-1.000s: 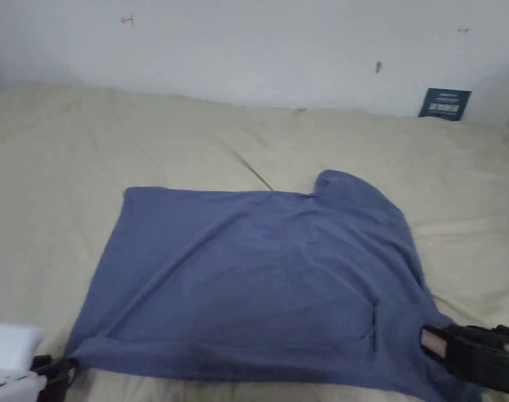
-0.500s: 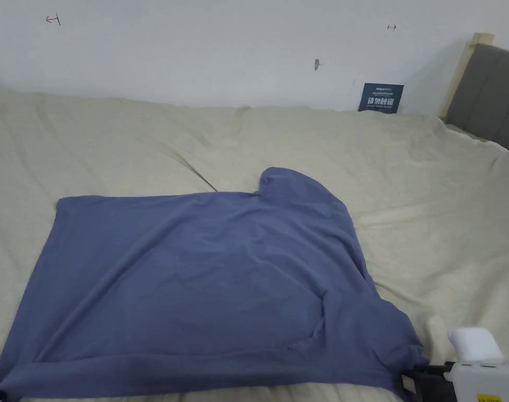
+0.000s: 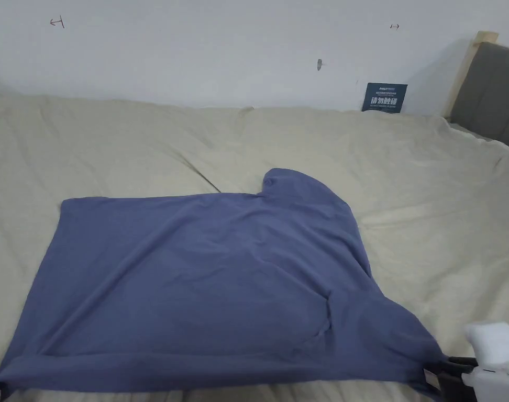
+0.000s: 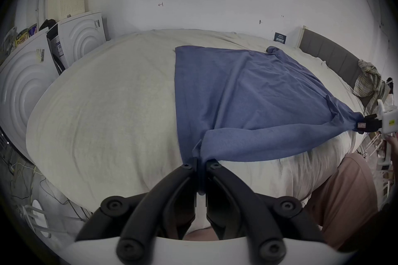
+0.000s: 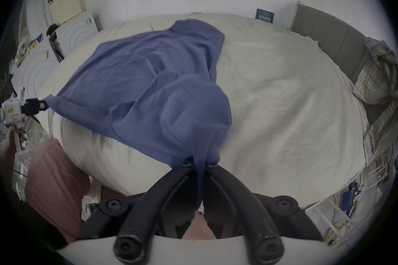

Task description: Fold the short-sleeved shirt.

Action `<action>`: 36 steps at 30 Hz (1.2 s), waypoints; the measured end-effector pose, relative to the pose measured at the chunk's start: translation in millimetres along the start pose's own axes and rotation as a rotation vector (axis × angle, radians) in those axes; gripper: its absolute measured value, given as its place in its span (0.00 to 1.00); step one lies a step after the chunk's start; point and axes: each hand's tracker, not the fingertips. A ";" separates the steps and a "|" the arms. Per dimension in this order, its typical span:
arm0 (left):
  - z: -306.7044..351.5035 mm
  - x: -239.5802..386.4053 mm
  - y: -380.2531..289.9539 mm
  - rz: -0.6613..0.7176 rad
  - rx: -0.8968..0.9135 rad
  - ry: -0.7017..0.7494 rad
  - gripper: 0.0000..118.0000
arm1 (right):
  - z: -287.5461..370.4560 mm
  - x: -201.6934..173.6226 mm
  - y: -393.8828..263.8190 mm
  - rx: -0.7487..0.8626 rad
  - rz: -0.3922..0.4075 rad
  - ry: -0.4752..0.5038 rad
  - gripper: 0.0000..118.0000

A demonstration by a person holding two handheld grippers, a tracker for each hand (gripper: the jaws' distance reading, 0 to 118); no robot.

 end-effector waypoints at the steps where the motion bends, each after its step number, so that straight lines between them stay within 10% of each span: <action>1: 0.6 -0.2 0.0 0.001 0.001 0.001 0.05 | 6.9 0.2 2.4 0.028 -0.010 0.016 0.03; 18: -18.0 -13.7 61.3 -0.022 0.006 -0.025 0.05 | 8.7 -8.4 79.5 0.032 0.004 -0.011 0.03; 33: -146.5 -38.3 144.1 0.131 -0.179 -0.029 0.06 | -158.3 17.8 218.0 -0.170 -0.218 0.036 0.04; 36: -145.6 -39.1 143.1 0.128 -0.160 -0.012 0.32 | -166.4 21.1 211.2 -0.096 -0.307 -0.028 0.48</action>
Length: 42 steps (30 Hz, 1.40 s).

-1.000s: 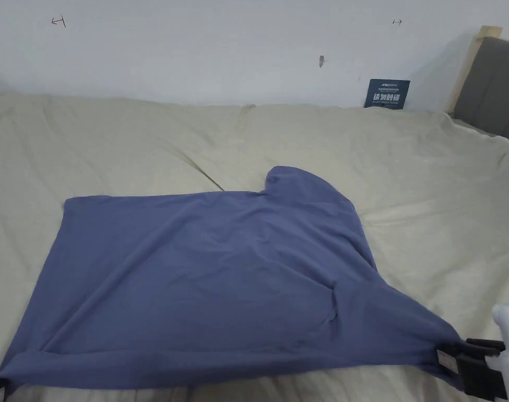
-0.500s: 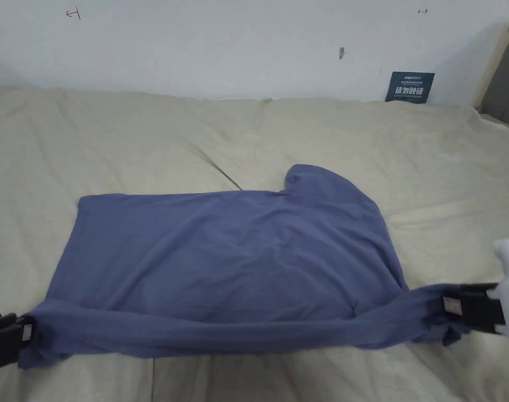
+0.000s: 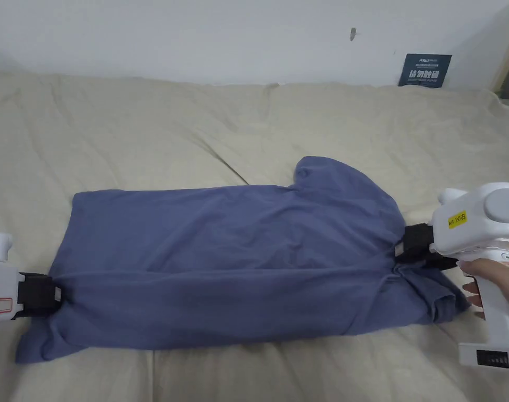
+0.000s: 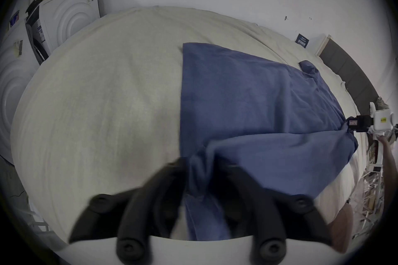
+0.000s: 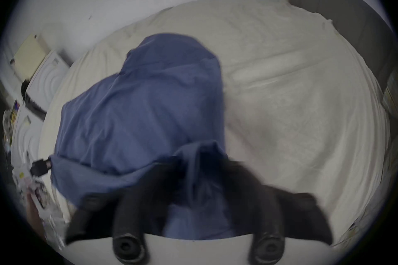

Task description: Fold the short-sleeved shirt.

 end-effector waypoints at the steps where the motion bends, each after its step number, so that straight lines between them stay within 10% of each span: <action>1: 1.9 -1.6 -1.0 0.003 0.018 0.017 0.63 | 2.2 2.3 -3.9 0.038 -0.016 -0.017 0.77; 3: 9.8 -4.5 -6.6 0.017 0.077 0.040 1.00 | 18.4 10.0 -17.1 0.156 -0.048 0.033 0.86; 11: 80.6 4.8 -49.1 0.020 0.283 0.024 0.99 | 107.1 9.7 -84.6 0.292 -0.043 0.217 0.86; 13: 107.9 13.1 -74.6 0.018 0.357 0.056 0.78 | 136.4 0.5 -116.1 0.378 -0.011 0.305 0.66; 15: 127.5 16.4 -94.9 0.024 0.416 0.007 0.31 | 161.7 -8.8 -142.1 0.473 0.021 0.310 0.00; 16: 134.9 19.7 -104.2 0.029 0.422 0.006 0.00 | 170.9 -14.6 -151.9 0.506 0.041 0.287 0.00; 23: 153.5 15.7 -122.3 0.016 0.408 0.026 0.00 | 182.4 -38.8 -157.0 0.487 0.027 0.350 0.00; 31: 61.1 -3.4 -45.9 -0.022 -0.010 0.034 0.00 | 180.1 -37.4 -163.8 0.425 0.009 0.389 0.00; 33: 46.7 -3.9 -35.1 -0.040 -0.001 0.131 0.18 | 181.9 -37.8 -165.2 0.410 0.017 0.397 0.00; 35: 31.6 -6.1 -29.5 -0.046 -0.029 0.138 0.92 | 181.4 -36.6 -171.4 0.399 0.030 0.400 0.00; 42: 22.5 1.8 -46.7 -0.088 -0.134 0.118 0.96 | 167.3 -40.0 -174.4 0.362 0.080 0.376 0.00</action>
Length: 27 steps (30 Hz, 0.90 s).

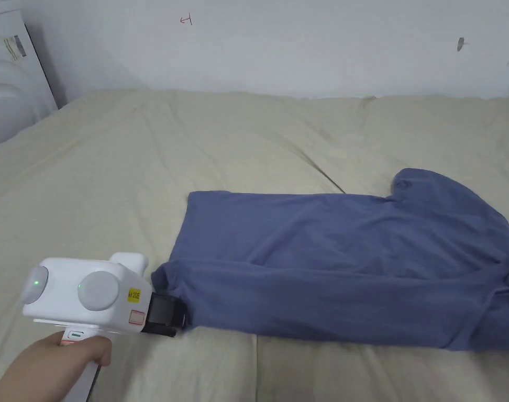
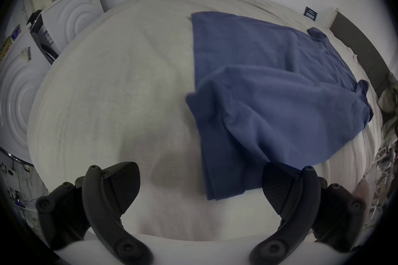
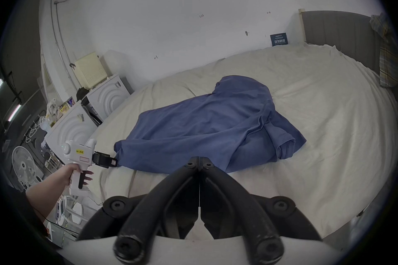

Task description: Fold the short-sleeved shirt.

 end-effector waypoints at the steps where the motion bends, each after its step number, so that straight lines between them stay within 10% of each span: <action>1: -10.8 4.2 3.8 -0.007 -0.019 0.016 0.96 | -1.3 0.3 -0.8 -0.005 -0.004 0.004 0.00; 9: -7.1 41.2 15.0 -0.350 -0.037 0.178 0.88 | -6.6 1.4 -5.4 -0.010 -0.018 0.003 0.00; 12: 4.5 33.6 17.8 -0.116 -0.046 -0.150 0.04 | -4.3 10.5 -2.6 0.000 -0.003 -0.022 0.00; 19: 4.7 17.2 13.0 -0.024 -0.010 -0.133 0.04 | -1.1 58.1 36.6 0.029 -0.048 -0.058 0.00; 22: 14.7 19.1 10.3 -0.008 -0.012 -0.148 0.04 | -26.4 100.6 65.3 -0.139 -0.200 -0.128 0.00; 23: 16.9 19.6 10.4 -0.006 -0.010 -0.151 0.04 | -34.5 115.1 70.1 -0.205 -0.271 -0.112 0.06; 25: 20.0 19.7 12.3 -0.019 -0.013 -0.150 0.04 | -59.4 150.2 79.5 -0.352 -0.430 -0.055 0.70; 27: 23.2 21.4 12.3 -0.041 -0.008 -0.132 0.04 | -73.5 168.2 74.4 -0.412 -0.512 -0.109 0.84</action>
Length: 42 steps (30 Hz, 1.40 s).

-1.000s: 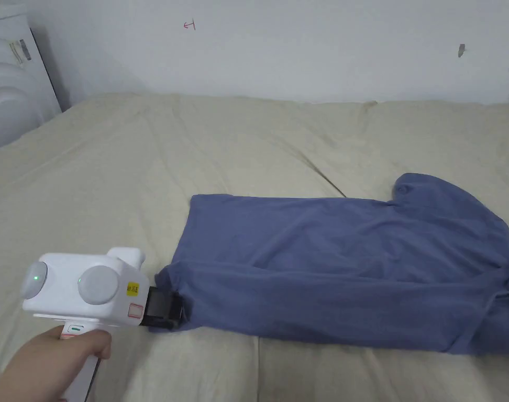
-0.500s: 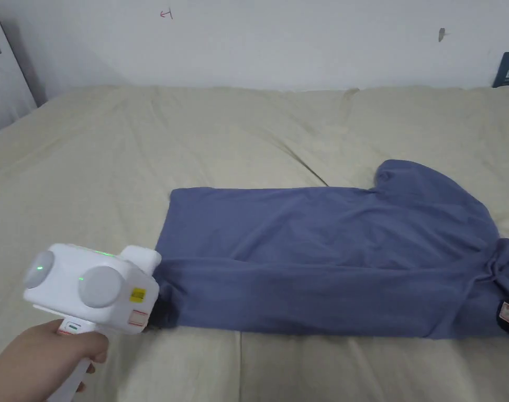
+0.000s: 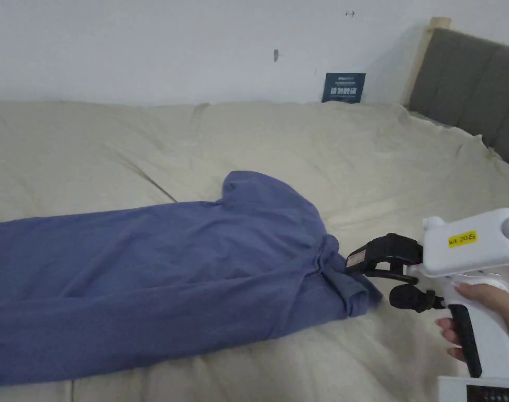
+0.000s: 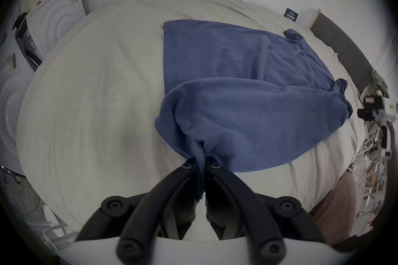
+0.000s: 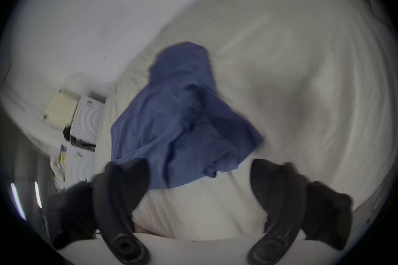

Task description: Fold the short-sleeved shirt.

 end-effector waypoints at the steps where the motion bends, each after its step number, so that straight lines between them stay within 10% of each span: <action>1: 0.8 0.1 -0.2 -0.006 -0.001 0.008 0.04 | -8.6 4.3 7.5 0.007 -0.027 -0.008 0.84; 10: -6.8 -0.4 -3.3 -0.005 -0.023 0.029 0.04 | -48.4 11.7 26.1 -0.038 -0.071 -0.096 0.79; 12: -7.5 1.0 -3.7 -0.009 -0.027 0.034 0.04 | -49.6 10.2 24.2 -0.037 -0.073 -0.098 0.50; 13: -7.4 1.8 -3.9 -0.014 -0.027 0.037 0.04 | -46.6 8.2 18.8 -0.020 -0.069 -0.095 0.02; 18: -5.0 -1.8 -1.8 -0.015 -0.023 0.038 0.04 | -37.5 -2.6 37.8 -0.009 0.074 -0.141 0.02; 34: 88.3 -17.8 -18.1 0.002 0.046 -0.020 0.04 | 105.2 -7.6 -21.6 0.056 0.091 0.005 0.02; 42: 49.2 -25.2 -70.8 0.008 -0.025 -0.045 0.04 | 69.4 44.0 -69.8 -0.013 0.049 -0.131 0.02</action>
